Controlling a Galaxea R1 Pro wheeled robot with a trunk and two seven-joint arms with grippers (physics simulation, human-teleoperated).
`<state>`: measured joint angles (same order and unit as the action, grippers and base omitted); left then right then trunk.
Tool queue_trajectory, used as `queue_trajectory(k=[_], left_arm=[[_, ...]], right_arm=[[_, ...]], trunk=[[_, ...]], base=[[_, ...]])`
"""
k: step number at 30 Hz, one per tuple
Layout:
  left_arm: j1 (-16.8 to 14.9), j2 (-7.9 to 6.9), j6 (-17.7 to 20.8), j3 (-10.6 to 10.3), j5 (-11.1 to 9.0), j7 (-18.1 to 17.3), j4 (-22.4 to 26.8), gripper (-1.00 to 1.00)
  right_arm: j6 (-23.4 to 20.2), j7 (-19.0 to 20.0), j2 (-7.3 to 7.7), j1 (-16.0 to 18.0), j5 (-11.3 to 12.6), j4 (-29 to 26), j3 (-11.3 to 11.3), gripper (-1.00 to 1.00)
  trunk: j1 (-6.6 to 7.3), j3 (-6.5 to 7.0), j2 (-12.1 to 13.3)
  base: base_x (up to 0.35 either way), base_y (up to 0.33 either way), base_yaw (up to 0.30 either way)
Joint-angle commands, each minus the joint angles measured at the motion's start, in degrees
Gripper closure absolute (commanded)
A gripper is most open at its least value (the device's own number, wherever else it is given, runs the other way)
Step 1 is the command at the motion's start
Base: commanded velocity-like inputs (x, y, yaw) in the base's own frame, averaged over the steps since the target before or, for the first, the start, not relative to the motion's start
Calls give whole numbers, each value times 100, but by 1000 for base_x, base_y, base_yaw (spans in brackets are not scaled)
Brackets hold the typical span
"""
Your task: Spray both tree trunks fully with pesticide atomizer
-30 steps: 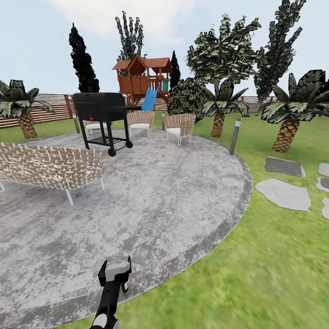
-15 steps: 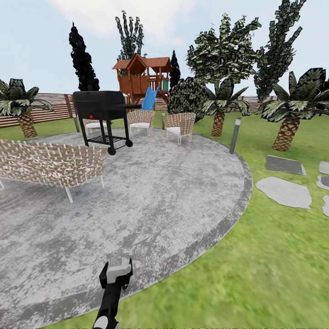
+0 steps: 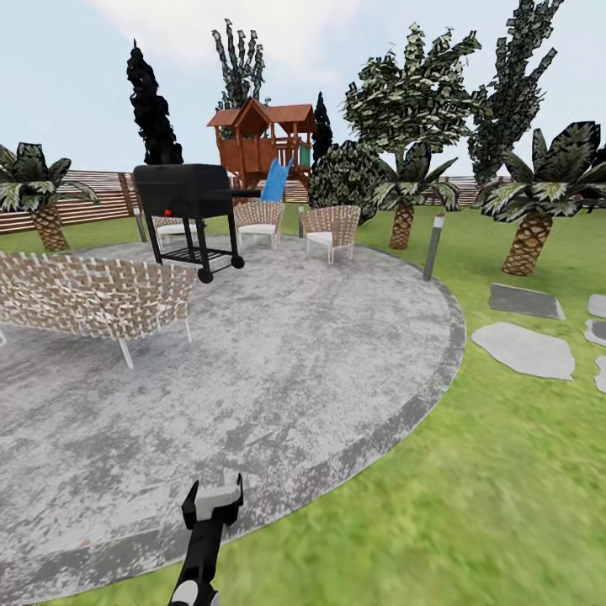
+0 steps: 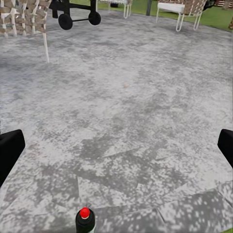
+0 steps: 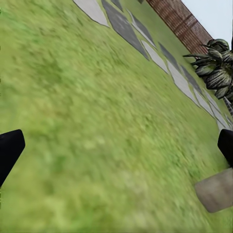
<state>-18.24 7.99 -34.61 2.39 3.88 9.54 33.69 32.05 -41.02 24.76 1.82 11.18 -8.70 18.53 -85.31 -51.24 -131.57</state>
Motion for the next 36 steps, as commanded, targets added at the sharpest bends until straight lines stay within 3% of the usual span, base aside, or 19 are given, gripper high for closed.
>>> queue_trajectory(k=[1,11,22,36], left_arm=[[-4,1,-17,23,40,14,3,-100],[-4,-29,-12,30,45,13,162,-100],[-4,-35,-15,25,61,13,176,-100],[-4,-35,-19,25,61,13,182,-100]], right_arm=[[17,-5,2,2,59,0,-42,-100],[14,-3,2,2,59,0,-42,-100],[12,-2,-6,2,67,3,-34,-100],[12,-2,-6,2,65,0,-33,-100]], trunk=[[-22,-24,-44],[-241,-203,-445],[-241,-203,-445],[-549,-455,-1006]], base=[[0,0,0],[0,0,0],[0,0,0],[0,0,0]])
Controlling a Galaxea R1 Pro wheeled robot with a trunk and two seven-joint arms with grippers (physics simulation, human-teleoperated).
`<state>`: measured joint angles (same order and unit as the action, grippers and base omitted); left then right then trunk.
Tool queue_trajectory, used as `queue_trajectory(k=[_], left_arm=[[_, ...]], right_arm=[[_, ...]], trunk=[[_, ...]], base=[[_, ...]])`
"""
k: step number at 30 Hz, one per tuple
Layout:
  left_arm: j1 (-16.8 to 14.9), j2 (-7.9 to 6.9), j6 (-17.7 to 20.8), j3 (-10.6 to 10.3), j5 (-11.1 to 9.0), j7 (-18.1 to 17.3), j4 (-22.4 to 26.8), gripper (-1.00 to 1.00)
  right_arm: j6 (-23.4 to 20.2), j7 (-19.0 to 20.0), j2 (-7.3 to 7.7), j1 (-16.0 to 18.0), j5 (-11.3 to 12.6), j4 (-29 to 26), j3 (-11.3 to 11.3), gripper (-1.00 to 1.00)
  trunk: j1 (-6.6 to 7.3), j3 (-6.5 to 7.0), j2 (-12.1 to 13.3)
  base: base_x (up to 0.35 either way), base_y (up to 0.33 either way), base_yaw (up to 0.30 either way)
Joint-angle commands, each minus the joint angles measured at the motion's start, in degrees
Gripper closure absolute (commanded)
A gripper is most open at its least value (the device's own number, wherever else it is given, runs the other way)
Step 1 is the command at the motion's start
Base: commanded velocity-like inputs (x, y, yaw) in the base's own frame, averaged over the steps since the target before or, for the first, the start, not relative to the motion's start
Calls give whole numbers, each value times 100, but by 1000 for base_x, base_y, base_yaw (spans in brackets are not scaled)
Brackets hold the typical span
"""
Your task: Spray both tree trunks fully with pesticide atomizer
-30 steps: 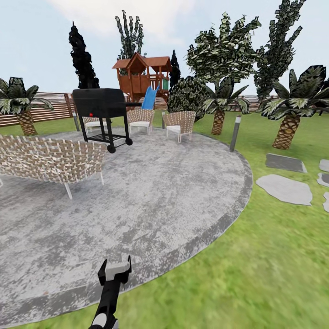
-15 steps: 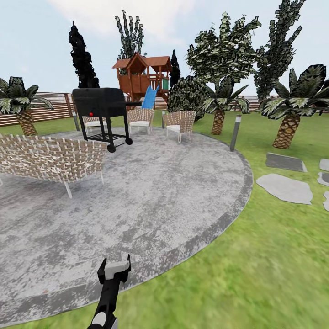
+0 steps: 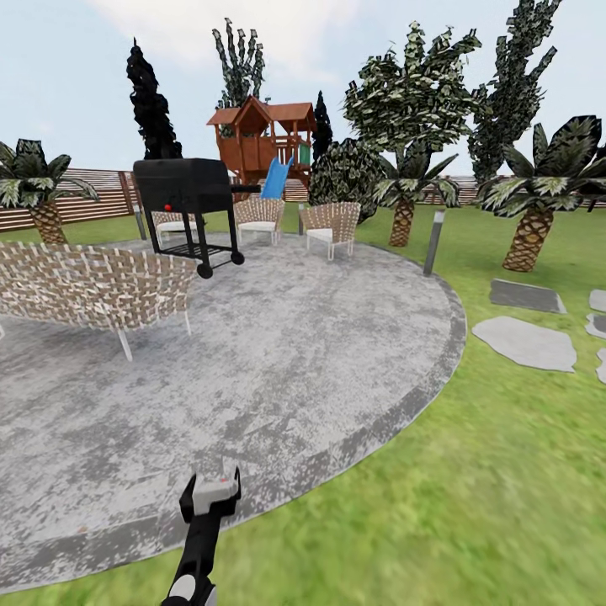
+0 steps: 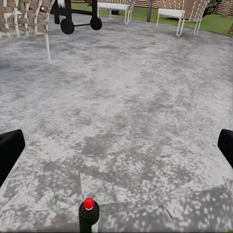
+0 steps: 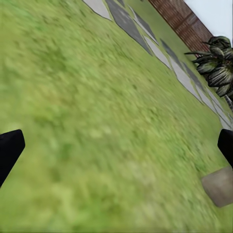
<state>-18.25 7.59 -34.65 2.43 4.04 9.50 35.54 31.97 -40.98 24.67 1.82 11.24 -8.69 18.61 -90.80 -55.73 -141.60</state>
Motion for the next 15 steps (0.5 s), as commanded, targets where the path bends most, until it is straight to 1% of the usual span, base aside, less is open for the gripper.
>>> queue_trajectory(k=[1,4,15], left_arm=[[-4,6,-15,21,45,17,-3,-100],[-4,6,-15,21,45,17,2,-100],[-4,6,-15,21,45,17,35,-100]], right_arm=[[20,-6,2,2,60,1,-42,-100],[20,-6,2,2,59,0,-42,-100],[20,-6,2,2,60,0,-42,-100]], trunk=[[-21,-24,-44],[-87,-78,-164],[-116,-321,-179]], base=[[0,0,0],[0,0,0],[0,0,0]])
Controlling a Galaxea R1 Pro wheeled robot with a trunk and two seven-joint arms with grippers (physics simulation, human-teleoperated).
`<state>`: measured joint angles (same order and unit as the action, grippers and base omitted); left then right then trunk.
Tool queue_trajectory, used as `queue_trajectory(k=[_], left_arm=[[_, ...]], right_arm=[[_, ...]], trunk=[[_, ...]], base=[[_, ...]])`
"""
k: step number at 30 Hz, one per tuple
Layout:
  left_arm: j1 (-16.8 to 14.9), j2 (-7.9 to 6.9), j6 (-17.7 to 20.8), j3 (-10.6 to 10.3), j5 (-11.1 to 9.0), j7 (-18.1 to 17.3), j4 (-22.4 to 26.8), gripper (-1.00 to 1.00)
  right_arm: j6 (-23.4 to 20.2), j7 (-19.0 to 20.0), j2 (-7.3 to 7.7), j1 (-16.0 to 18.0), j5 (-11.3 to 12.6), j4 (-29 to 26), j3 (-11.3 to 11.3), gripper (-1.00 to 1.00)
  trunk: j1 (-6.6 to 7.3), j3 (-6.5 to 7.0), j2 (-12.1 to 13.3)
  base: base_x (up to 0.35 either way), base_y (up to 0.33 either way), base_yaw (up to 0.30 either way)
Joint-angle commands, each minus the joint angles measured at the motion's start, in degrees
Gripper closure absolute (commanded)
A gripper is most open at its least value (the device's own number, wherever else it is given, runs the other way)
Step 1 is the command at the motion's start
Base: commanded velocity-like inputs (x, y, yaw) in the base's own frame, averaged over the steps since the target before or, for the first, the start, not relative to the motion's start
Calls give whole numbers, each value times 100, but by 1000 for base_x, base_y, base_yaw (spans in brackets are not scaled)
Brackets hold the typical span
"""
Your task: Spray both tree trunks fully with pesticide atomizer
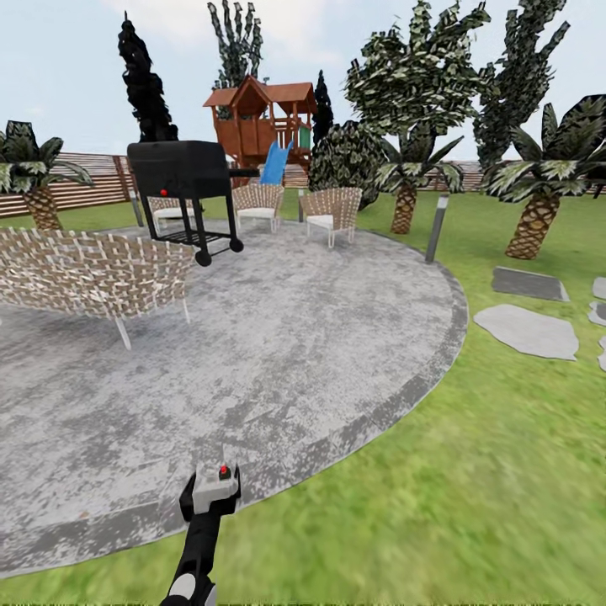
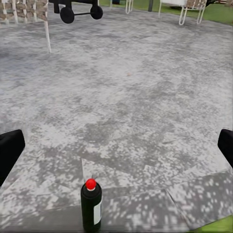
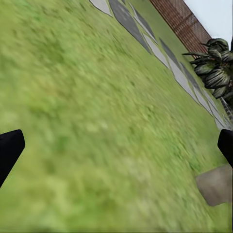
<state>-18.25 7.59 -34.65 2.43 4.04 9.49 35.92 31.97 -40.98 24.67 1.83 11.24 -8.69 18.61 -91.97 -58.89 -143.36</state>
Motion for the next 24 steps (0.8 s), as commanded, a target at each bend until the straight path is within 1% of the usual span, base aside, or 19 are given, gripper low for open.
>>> queue_trajectory(k=[1,24], left_arm=[[-3,5,-15,21,44,17,-1,-100],[-3,5,-19,21,27,17,26,-100]], right_arm=[[20,-6,2,2,61,-1,-42,-100],[20,-6,2,2,59,-1,-42,-100]], trunk=[[-1,-28,-4],[-60,-538,-35]], base=[[0,0,0],[0,0,0]])
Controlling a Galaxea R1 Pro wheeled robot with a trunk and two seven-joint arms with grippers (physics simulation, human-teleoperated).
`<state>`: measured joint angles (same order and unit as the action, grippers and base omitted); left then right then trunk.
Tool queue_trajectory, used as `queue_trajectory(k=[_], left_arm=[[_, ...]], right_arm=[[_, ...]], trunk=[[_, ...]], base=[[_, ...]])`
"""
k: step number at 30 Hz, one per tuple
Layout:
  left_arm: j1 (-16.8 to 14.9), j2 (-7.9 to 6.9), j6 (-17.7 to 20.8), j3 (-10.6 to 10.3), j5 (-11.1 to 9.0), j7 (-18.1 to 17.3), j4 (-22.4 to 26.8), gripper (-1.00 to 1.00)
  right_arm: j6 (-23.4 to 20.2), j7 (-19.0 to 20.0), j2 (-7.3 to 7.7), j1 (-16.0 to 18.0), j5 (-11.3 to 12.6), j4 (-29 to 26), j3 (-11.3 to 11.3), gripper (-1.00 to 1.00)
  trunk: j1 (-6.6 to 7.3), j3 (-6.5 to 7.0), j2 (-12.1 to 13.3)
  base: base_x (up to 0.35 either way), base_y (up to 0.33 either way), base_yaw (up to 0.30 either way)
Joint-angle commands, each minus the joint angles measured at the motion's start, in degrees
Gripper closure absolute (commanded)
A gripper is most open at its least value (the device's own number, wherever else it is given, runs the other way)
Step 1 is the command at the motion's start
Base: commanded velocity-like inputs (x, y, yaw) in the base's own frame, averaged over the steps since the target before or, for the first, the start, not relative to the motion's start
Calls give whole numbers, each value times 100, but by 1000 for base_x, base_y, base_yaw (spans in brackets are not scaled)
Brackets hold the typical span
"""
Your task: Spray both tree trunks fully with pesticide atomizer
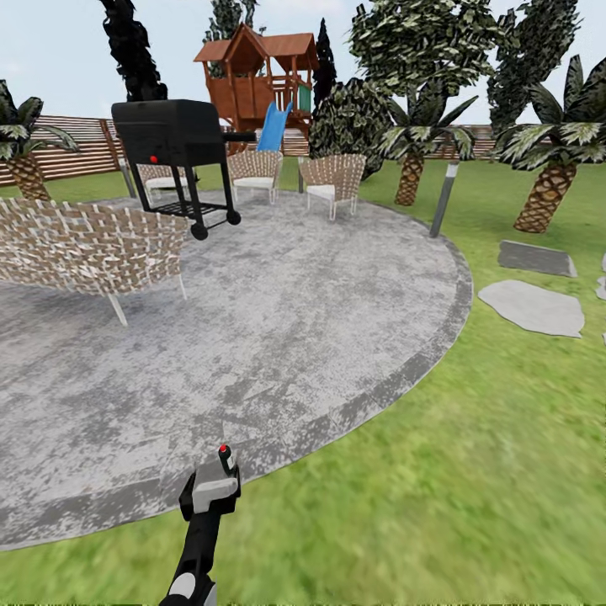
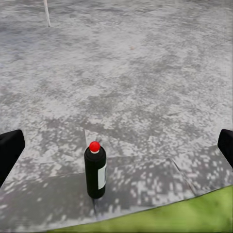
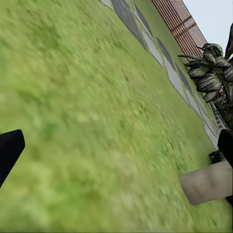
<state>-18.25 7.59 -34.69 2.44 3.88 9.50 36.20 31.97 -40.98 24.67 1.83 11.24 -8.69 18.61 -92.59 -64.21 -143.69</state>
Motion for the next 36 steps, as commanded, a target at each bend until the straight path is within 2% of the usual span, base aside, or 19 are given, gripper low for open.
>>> queue_trajectory(k=[1,21,36], left_arm=[[-3,5,-15,20,43,17,-1,-100],[-3,5,-20,20,45,17,10,-100],[-3,-3,-330,31,60,17,-12,-100]], right_arm=[[20,-6,2,2,57,1,-42,-100],[20,-6,2,2,60,1,-42,-100],[20,-6,2,2,57,1,-42,-100]], trunk=[[-1,-28,-4],[-53,-471,-30],[-53,-471,-30]], base=[[0,0,0],[0,0,0],[48,0,0]])
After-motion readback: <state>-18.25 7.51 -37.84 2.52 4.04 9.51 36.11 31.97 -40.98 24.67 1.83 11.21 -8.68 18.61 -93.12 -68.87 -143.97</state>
